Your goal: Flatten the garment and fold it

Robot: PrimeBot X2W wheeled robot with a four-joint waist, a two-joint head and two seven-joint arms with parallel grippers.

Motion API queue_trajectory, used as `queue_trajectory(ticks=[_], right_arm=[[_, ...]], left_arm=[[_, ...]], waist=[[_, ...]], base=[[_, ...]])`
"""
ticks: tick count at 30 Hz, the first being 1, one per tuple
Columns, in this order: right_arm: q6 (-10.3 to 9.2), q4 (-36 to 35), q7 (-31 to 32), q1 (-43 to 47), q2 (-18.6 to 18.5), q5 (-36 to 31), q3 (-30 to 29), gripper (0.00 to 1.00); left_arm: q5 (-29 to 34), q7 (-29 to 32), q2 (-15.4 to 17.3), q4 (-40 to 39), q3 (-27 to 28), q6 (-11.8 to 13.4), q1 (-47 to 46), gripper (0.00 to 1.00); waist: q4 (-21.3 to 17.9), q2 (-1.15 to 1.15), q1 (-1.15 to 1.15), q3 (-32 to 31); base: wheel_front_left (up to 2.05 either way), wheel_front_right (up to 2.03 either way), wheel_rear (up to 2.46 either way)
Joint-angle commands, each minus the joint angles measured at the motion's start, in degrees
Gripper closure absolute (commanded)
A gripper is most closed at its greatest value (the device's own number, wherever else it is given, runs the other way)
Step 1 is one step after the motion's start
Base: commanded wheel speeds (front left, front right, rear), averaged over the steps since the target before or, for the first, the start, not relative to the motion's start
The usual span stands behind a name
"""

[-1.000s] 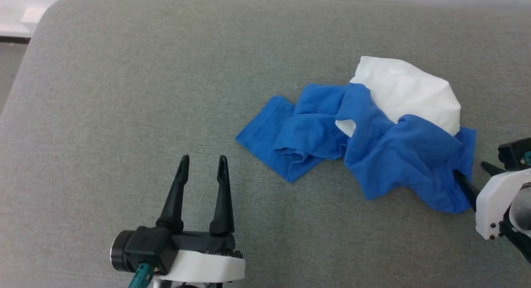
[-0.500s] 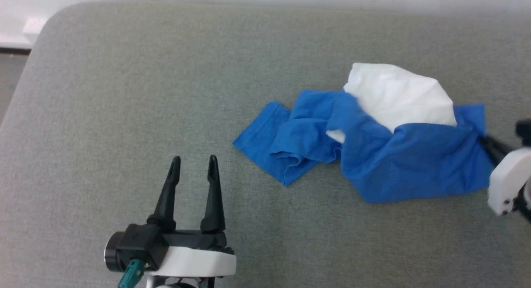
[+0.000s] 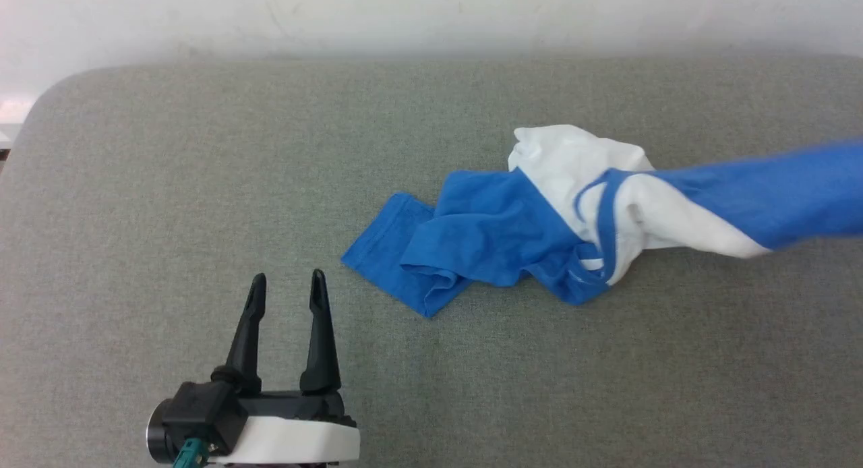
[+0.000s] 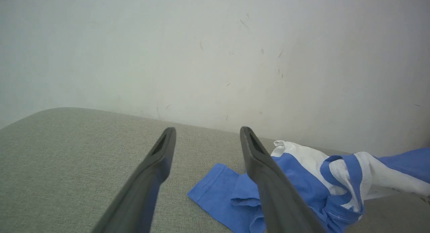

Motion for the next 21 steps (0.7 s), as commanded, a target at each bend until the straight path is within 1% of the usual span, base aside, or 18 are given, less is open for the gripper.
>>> queue_trajectory(ticks=[1, 3, 5, 7, 9, 10, 11, 12, 15, 18, 21], right_arm=[[-0.12, 2.39, 0.41, 4.92, 0.51, -1.10, -3.25, 1.00], [-0.12, 5.72, -0.04, 8.94, 0.67, -3.04, -6.95, 1.00], [-0.12, 9.53, -1.14, 11.85, 1.91, -4.87, -10.06, 1.00], [-0.12, 13.14, -2.20, 13.37, 3.85, -6.13, -11.74, 1.00], [-0.12, 16.09, -3.69, 13.90, 6.06, -6.81, -11.91, 1.00], [-0.12, 17.24, -4.52, 13.77, 7.08, -7.02, -11.69, 0.91], [-0.12, 18.12, -5.41, 13.49, 7.84, -7.09, -11.04, 0.50], [-0.12, 18.82, -6.55, 13.04, 8.41, -7.00, -10.27, 0.00], [-0.12, 20.36, -9.78, 10.89, 9.08, -6.71, -7.59, 0.00], [-0.12, 19.78, -11.48, 8.72, 9.16, -6.13, -5.88, 0.00], [-0.12, 16.34, -13.79, 5.92, 9.44, -4.53, -4.40, 0.00]], left_arm=[[0.79, -0.27, -0.36, -0.07, -0.03, -0.60, 0.80, 0.00], [1.12, -0.27, -0.43, 0.11, -0.38, -0.75, 0.71, 0.00], [1.43, -0.27, -0.36, 0.29, -0.62, -0.85, 0.55, 0.00], [1.70, -0.16, -0.07, 0.35, -0.74, -0.85, 0.34, 0.00], [1.76, 0.24, 0.20, 0.23, -0.74, -0.82, 0.15, 0.00], [1.81, 0.49, 0.33, 0.15, -0.73, -0.77, 0.06, 0.00], [1.84, 0.76, 0.42, 0.10, -0.76, -0.73, -0.04, 0.00], [1.87, 1.00, 0.50, 0.04, -0.82, -0.71, -0.16, 0.00], [1.76, 1.45, 0.66, -0.02, -0.96, -0.74, -0.36, 0.00], [1.52, 1.55, 0.69, 0.09, -0.95, -0.75, -0.31, 0.00], [1.13, 1.50, 0.70, 0.28, -0.89, -0.73, 0.00, 0.00]], waist=[[0.54, 0.00, 0.01, 0.97], [1.12, 0.00, 0.01, 1.55], [1.77, 0.00, 0.01, 1.95], [2.28, 0.00, 0.01, 2.12], [2.59, 0.00, 0.01, 2.03], [2.66, 0.00, 0.01, 1.97], [2.70, 0.00, 0.01, 1.82], [2.69, 0.00, 0.01, 1.64], [2.44, 0.00, 0.01, 0.89], [2.09, 0.00, 0.01, 0.21], [1.55, 0.00, 0.01, -0.72]], base=[[0.00, 0.00, 0.00], [0.00, 0.00, 0.00], [0.00, 0.00, 0.00], [0.00, 0.00, 0.00], [0.00, 0.00, 0.00], [0.00, 0.00, 0.00], [0.00, 0.00, 0.00], [0.00, 0.00, 0.00], [0.00, 0.00, 0.00], [0.00, 0.00, 0.00], [0.00, 0.00, 0.00]])
